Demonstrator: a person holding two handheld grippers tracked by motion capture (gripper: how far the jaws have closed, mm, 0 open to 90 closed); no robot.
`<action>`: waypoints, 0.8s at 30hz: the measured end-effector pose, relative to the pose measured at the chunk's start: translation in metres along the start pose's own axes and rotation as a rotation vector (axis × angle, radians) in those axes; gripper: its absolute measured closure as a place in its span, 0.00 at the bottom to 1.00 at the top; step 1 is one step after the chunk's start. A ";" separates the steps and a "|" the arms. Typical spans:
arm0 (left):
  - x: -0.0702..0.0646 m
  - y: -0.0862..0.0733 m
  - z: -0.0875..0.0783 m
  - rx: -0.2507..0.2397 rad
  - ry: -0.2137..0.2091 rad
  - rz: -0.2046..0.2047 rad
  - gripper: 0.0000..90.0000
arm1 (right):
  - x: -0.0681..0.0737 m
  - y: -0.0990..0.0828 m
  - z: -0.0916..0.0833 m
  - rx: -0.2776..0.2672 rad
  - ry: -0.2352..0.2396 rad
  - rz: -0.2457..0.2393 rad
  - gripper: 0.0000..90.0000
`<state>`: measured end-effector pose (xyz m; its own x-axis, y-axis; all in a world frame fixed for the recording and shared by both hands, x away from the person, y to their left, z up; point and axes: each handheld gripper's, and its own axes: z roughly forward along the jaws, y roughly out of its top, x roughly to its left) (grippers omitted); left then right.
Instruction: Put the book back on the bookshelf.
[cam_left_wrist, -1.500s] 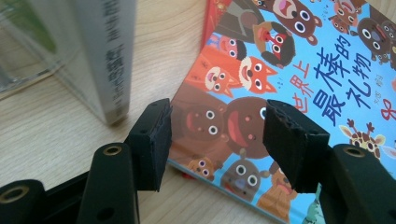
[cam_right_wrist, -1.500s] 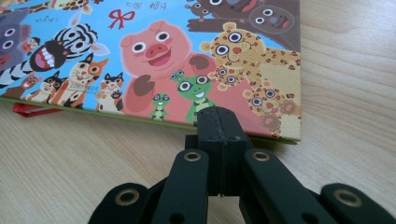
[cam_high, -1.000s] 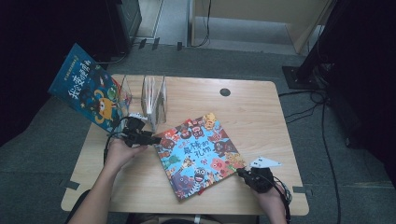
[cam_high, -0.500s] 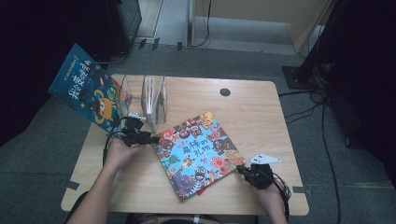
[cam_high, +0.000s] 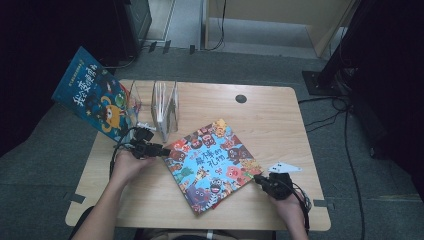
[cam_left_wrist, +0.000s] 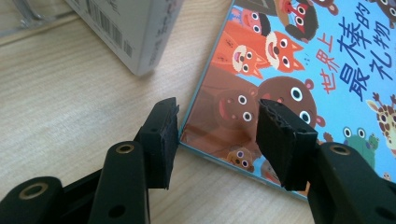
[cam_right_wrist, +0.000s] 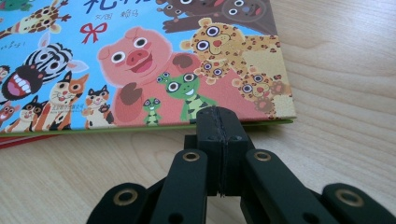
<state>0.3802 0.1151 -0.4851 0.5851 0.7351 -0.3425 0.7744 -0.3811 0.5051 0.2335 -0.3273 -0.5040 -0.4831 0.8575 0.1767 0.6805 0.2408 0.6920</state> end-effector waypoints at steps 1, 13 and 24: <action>-0.001 -0.001 0.000 0.009 0.003 0.007 0.55 | -0.001 0.000 0.000 -0.001 -0.003 -0.005 1.00; -0.013 -0.012 -0.003 0.031 -0.009 0.020 0.54 | -0.014 0.010 0.004 -0.016 -0.032 0.014 1.00; -0.023 -0.023 -0.005 0.038 -0.032 0.009 0.53 | -0.029 0.019 0.010 -0.022 -0.031 0.031 0.99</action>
<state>0.3475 0.1100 -0.4850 0.5993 0.7133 -0.3634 0.7770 -0.4091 0.4784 0.2662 -0.3434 -0.5035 -0.4442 0.8783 0.1769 0.6826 0.2038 0.7018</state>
